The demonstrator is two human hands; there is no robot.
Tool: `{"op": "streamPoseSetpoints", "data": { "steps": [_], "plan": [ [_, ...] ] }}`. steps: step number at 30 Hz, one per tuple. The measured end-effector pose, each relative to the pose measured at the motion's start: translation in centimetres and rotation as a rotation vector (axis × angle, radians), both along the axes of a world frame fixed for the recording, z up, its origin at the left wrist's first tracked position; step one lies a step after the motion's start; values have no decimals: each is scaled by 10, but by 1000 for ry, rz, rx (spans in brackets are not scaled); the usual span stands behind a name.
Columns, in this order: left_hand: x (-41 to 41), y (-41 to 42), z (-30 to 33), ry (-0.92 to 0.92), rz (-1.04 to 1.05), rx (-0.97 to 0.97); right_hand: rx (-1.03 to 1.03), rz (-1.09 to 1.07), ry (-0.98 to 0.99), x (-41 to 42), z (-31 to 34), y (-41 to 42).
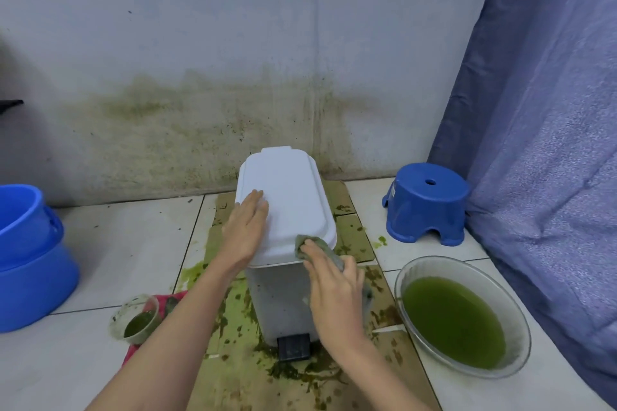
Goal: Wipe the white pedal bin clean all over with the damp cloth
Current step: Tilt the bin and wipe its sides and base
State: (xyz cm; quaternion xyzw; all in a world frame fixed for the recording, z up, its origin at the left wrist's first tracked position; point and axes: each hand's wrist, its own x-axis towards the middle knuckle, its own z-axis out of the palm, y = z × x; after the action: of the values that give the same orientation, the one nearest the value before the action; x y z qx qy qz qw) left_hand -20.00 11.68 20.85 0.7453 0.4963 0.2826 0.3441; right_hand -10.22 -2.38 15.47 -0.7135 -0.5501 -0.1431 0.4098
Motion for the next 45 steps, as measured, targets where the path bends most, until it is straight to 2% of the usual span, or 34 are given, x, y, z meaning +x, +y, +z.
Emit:
{"op": "streamPoseSetpoints", "data": {
  "steps": [3,5,9,12,14,17,20,21,24,26,27,29,31,34,38,41,43,45],
  "plan": [
    [-11,-17,4,-82,-59,-76,73,-99,25,-8,-2,2],
    [-16,-31,5,-201,-75,-101,110,-82,22,-25,-9,8],
    [-24,-46,1,-439,-50,-137,120,40,-193,-43,-7,31],
    [-33,-44,-4,-571,21,-149,22,151,-286,-43,-16,52],
    [-39,-39,-4,-573,48,-153,-44,273,-354,-43,-26,57],
    [-41,-39,-1,-404,-24,-149,-10,248,-493,-21,-29,43],
    [-39,-44,-5,124,-128,73,-12,134,-297,3,-35,12],
    [-38,-44,-8,215,-143,131,-46,93,-203,9,-39,2],
    [-39,-44,-15,240,-147,158,-94,-13,-11,13,-47,-8],
    [-39,-44,-19,225,-143,156,-81,-92,207,18,-47,-4],
    [-39,-44,-21,209,-143,160,-91,-97,321,21,-45,0],
    [-38,-43,-23,177,-139,166,-76,-65,415,22,-41,6],
    [-38,-42,-25,145,-140,165,-15,-65,538,16,-34,10],
    [-38,-39,-29,128,-150,177,150,-176,766,10,-21,10],
    [-37,-37,-32,90,-153,170,116,-42,708,-10,-16,13],
    [-38,-36,-29,40,-164,142,126,-60,660,-31,-22,10],
    [-41,-36,-22,-2,-202,69,152,-62,526,-41,-26,7],
    [-42,-36,-14,-86,-213,-98,113,-13,334,-56,-32,9]
  ]
}}
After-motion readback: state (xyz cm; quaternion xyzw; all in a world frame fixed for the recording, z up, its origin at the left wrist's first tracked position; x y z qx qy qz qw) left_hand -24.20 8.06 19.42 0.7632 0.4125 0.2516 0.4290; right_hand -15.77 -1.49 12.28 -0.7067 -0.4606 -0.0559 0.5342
